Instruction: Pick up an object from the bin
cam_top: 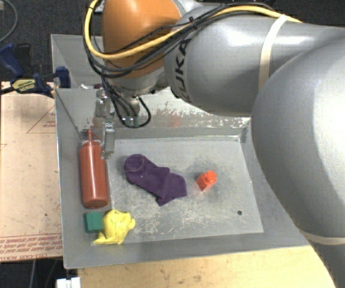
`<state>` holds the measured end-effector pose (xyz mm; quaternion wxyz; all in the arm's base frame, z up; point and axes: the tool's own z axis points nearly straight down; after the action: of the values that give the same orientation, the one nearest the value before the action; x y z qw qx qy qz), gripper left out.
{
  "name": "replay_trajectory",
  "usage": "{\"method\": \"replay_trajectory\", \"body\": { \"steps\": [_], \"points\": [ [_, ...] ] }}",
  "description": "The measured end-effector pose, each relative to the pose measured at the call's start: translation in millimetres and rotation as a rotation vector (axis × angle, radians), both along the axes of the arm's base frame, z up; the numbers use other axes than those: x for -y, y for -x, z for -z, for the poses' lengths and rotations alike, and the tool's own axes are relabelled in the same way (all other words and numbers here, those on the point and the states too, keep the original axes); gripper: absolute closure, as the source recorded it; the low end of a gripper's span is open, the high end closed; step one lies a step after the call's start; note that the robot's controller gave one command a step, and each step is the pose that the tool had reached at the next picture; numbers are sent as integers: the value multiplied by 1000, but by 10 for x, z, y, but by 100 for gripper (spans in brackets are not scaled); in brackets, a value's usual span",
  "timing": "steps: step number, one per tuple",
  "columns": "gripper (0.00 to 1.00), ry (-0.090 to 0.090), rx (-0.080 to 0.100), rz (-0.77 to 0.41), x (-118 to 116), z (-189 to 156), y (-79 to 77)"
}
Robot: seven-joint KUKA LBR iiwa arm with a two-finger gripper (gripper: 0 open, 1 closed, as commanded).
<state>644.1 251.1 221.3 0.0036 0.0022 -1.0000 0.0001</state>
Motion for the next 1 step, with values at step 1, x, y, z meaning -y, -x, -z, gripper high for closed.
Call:
{"method": "replay_trajectory", "body": {
  "steps": [1],
  "points": [
    [0, -2, 8, 4, 13, -57, -19]
  ]
}}
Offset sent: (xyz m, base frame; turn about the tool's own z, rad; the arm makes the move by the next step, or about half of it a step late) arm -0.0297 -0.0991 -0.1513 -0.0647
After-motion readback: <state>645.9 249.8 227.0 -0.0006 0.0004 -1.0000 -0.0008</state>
